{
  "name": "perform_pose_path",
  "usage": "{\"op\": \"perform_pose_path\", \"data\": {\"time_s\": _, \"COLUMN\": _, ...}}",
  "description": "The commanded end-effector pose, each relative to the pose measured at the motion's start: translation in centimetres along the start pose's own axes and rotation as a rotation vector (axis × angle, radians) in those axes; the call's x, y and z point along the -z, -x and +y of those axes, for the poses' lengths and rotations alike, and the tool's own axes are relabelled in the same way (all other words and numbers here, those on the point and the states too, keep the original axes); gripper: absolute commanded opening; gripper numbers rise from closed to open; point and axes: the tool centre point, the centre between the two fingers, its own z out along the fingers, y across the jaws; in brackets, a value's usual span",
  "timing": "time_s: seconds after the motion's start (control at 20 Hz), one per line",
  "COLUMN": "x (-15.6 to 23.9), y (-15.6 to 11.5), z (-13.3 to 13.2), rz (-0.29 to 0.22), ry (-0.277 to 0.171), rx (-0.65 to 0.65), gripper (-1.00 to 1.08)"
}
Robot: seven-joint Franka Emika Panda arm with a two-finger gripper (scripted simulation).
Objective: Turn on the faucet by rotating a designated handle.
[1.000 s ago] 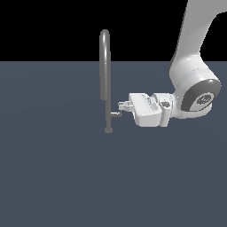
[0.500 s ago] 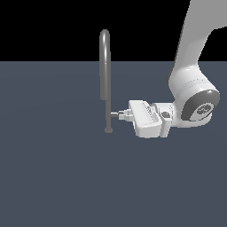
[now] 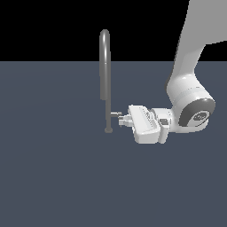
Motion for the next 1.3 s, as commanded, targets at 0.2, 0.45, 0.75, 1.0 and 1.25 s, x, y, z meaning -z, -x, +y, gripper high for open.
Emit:
{"op": "perform_pose_path", "data": {"time_s": 0.2, "x": 0.0, "y": -3.2, "z": -0.3, "rz": 0.006, "ry": -0.006, "rx": -0.024, "gripper": -1.0}}
{"op": "perform_pose_path", "data": {"time_s": 0.45, "x": 0.0, "y": -4.9, "z": -0.5, "rz": 0.007, "ry": -0.008, "rx": -0.035, "gripper": -1.0}}
{"op": "perform_pose_path", "data": {"time_s": 0.75, "x": 0.0, "y": -3.6, "z": -2.3, "rz": 0.001, "ry": -0.001, "rx": -0.005, "gripper": -1.0}}
{"op": "perform_pose_path", "data": {"time_s": 1.0, "x": 0.0, "y": -5.3, "z": -2.9, "rz": 0.004, "ry": -0.005, "rx": -0.022, "gripper": -1.0}}
{"op": "perform_pose_path", "data": {"time_s": 1.25, "x": 0.1, "y": -6.6, "z": -3.4, "rz": 0.007, "ry": -0.008, "rx": -0.035, "gripper": -1.0}}
